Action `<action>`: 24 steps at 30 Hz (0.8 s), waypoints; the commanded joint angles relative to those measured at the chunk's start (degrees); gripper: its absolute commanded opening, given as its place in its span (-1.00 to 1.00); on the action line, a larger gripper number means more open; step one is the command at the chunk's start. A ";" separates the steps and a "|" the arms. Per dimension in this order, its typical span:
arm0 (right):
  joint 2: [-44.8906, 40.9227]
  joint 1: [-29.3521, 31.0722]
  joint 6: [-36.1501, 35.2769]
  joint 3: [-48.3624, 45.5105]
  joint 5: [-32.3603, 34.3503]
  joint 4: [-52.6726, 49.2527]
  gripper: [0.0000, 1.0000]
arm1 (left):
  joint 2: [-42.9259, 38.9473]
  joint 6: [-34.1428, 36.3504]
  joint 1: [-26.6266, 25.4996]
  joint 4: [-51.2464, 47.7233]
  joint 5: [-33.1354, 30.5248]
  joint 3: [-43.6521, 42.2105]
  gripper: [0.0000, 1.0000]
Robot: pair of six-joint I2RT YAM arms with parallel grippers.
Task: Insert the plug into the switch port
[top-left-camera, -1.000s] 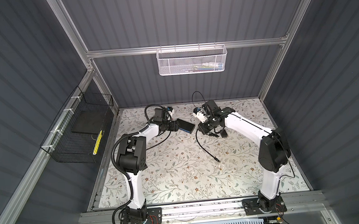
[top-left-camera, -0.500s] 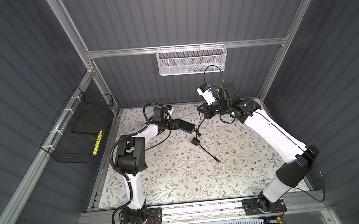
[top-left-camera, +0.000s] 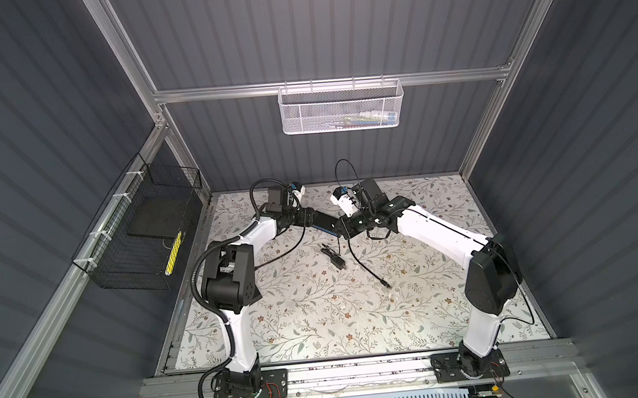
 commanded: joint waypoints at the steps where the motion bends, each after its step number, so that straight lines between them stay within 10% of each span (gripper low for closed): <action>1: 1.78 -1.26 -0.10 -0.86 6.40 -0.32 -1.00 | 5.16 2.28 -1.47 -3.18 1.86 5.68 0.58; 24: -3.64 -15.68 -0.21 -11.90 23.95 -4.68 -1.00 | 21.39 1.90 -4.40 -12.65 -5.88 23.46 0.63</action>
